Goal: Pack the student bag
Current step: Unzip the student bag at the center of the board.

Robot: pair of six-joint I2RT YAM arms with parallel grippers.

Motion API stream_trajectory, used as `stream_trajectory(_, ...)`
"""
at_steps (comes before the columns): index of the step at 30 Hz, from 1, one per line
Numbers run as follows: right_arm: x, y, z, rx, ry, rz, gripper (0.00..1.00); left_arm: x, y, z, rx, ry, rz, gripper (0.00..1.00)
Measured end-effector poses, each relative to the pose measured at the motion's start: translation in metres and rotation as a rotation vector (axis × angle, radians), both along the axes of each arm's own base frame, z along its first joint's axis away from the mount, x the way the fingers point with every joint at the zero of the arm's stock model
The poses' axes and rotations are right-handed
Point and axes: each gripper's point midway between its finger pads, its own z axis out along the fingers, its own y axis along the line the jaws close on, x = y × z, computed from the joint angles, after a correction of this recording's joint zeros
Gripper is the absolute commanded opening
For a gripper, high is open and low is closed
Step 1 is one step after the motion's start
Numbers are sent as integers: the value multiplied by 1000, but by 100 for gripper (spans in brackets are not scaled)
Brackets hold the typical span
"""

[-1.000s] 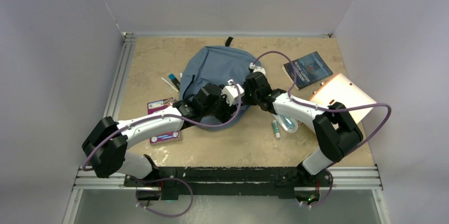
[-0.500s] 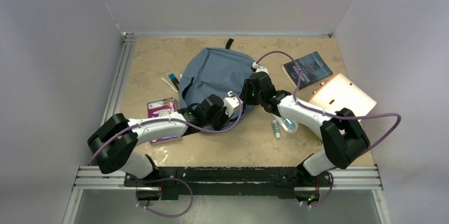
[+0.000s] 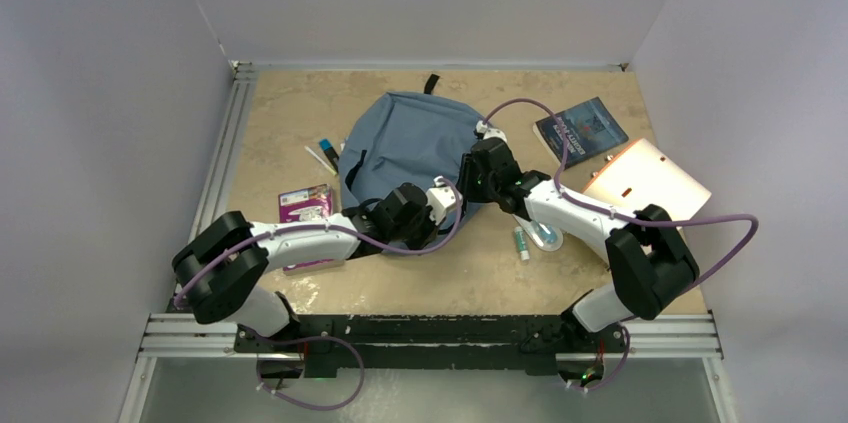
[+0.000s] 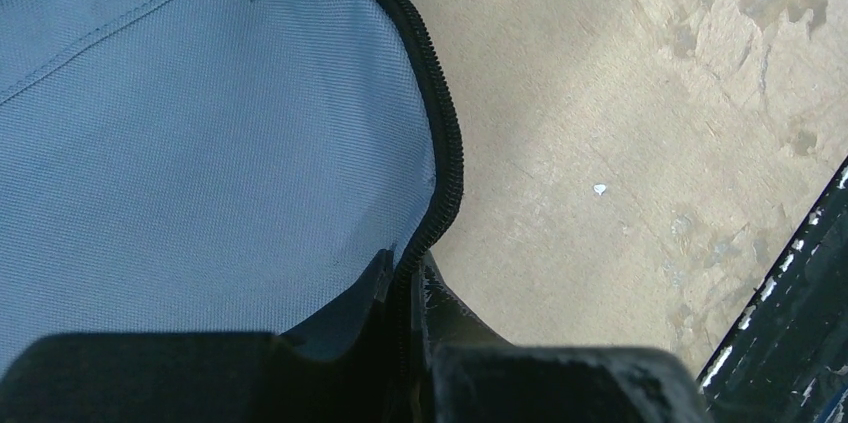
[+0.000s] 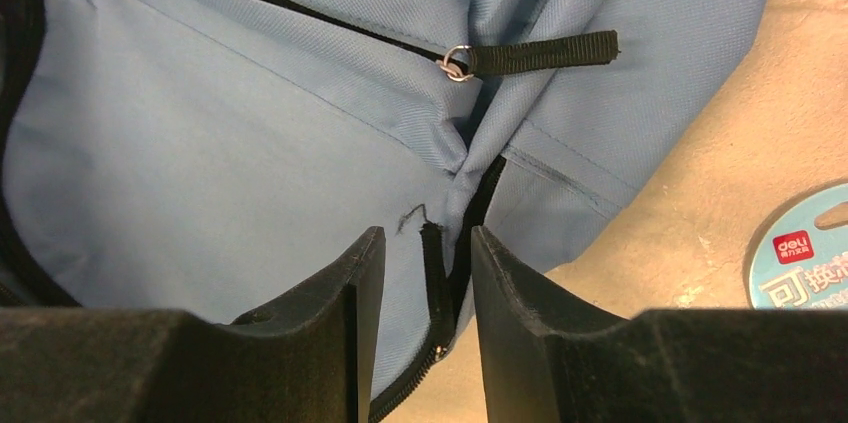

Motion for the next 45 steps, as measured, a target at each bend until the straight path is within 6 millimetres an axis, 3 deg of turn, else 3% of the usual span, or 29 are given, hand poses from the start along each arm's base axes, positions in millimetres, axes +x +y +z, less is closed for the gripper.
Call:
stream_trajectory(17, -10, -4, -26, -73, 62, 69, 36, -1, -1, -6, 10, 8, 3, 0)
stream_trajectory(28, -8, -6, -24, -96, 38, 94, 39, -2, -1, -10, 17, 13, 3, 0)
stream_trajectory(37, -1, -4, -1, -79, -25, 95, 38, -2, -1, -10, 17, 14, 3, 0)
stream_trajectory(45, -4, -1, -5, -73, -10, 118, 35, -2, -1, -11, 20, 15, 3, 0)
